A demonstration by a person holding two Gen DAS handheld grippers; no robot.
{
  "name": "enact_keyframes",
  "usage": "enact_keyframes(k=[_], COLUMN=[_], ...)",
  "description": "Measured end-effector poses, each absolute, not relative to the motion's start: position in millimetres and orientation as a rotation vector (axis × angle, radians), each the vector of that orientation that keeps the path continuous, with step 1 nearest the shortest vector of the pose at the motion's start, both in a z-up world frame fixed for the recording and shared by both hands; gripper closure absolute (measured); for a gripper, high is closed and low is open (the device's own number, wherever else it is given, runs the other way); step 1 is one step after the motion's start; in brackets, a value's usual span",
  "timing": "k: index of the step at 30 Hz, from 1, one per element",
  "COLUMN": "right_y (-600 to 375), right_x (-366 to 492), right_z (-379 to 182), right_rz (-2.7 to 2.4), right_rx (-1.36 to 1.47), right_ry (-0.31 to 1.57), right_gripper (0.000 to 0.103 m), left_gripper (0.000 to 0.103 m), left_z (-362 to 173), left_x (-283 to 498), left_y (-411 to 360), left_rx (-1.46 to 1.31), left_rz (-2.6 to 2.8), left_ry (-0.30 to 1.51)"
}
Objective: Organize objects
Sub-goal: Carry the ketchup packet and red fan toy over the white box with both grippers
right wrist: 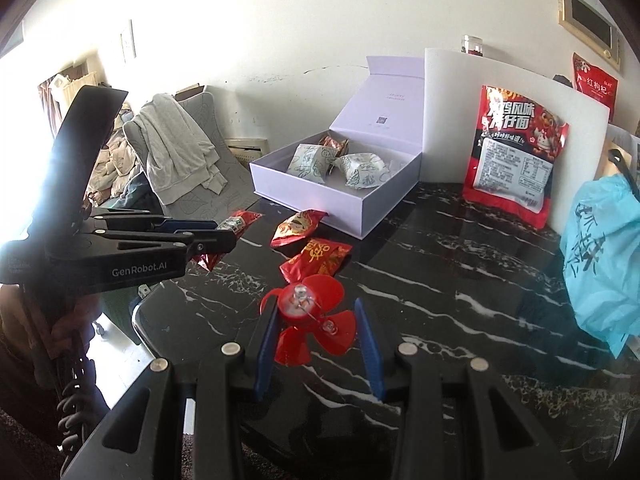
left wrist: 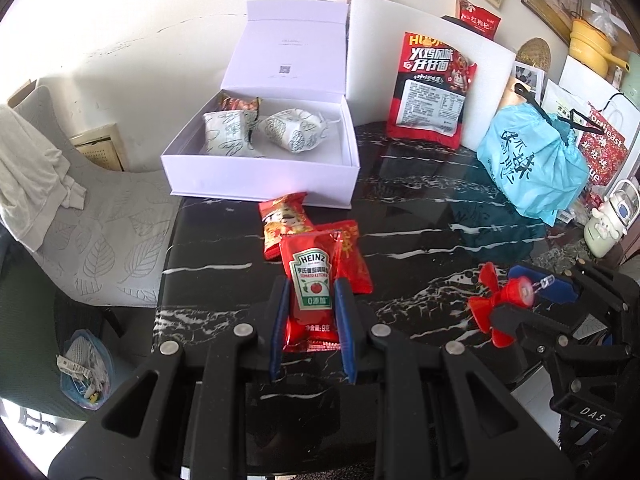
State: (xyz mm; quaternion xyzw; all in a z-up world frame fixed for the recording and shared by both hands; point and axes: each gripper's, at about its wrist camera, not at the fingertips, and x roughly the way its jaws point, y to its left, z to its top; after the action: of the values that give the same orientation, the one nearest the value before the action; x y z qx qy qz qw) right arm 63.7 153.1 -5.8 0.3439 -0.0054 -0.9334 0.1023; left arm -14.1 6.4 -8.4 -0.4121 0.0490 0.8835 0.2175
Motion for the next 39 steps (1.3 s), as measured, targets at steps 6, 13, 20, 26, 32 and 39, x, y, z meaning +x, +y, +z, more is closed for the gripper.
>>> enact_keyframes(k=[6,13,20,26,32,39], right_y=[160,165,170,173,176,178], right_x=[47,18,-14,-43,-74,-112], right_z=[-3,1,9,18,27,32], right_rz=[-2.758,-2.738,-2.72,-2.711,-2.704,-2.701], right_rx=[1.022,1.03,1.017,0.992,0.96,0.941], right_ry=[-0.014,0.012,0.054,0.082,0.093,0.091], right_gripper=[0.065,0.065,0.065,0.065,0.065,0.065], left_gripper=[0.082,0.081,0.082,0.081,0.081,0.081], left_z=[-3,2,7,14,17,21], left_x=[-29,-56,-86,-114,-142,-178], left_y=[15,22,29,37,41,46], left_rx=[-1.139,-1.125,-1.118,-1.106,-1.098,-1.087], left_rz=[2.442,2.441,2.45,2.463,2.48,2.506], left_ry=[0.178,0.197,0.2,0.205,0.201,0.196])
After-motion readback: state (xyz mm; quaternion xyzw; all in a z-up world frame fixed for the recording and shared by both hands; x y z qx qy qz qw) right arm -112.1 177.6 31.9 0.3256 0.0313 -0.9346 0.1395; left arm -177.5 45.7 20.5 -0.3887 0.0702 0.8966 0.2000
